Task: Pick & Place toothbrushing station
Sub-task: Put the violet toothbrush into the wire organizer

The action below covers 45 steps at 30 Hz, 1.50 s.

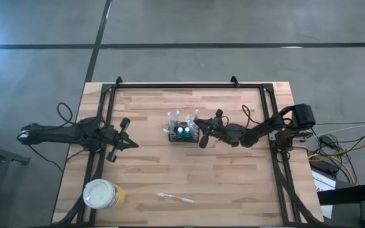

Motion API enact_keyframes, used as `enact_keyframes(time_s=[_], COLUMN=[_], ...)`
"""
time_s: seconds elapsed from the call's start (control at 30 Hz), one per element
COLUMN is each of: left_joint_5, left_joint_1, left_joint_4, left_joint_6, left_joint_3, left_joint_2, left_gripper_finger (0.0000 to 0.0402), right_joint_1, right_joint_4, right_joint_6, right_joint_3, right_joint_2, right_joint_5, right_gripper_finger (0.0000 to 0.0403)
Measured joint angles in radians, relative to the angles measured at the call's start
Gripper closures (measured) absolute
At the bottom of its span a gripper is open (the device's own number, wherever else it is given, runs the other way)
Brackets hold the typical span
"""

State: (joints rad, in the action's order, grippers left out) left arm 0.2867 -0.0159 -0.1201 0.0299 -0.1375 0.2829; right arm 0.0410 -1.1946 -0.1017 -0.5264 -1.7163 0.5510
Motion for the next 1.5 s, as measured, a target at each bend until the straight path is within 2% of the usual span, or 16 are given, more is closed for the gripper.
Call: enact_keyframes(time_s=[0.23, 0.67, 1.23, 1.5], left_joint_5=[0.0, 0.0, 0.0, 0.0], left_joint_1=[0.0, 0.001, 0.0, 0.0], left_joint_4=[0.0, 0.001, 0.001, 0.001], left_joint_6=[0.0, 0.0, -0.015, -0.015], left_joint_3=[0.009, 0.011, 0.011, 0.011], left_joint_2=[0.0, 0.0, 0.0, 0.0], left_gripper_finger=[0.0392, 0.0392, 0.0391, 0.0392], right_joint_1=[0.0, 0.0, 0.005, 0.005], right_joint_4=[0.007, -0.058, -0.065, -0.068], right_joint_6=[-0.001, -0.046, -0.09, -0.051], right_joint_3=[0.0, -0.007, -0.006, -0.005], right_joint_2=[-0.024, -0.152, -0.133, -0.082], right_joint_5=[0.002, 0.001, -0.009, 0.002], right_gripper_finger=[0.039, 0.0388, 0.0252, 0.0228])
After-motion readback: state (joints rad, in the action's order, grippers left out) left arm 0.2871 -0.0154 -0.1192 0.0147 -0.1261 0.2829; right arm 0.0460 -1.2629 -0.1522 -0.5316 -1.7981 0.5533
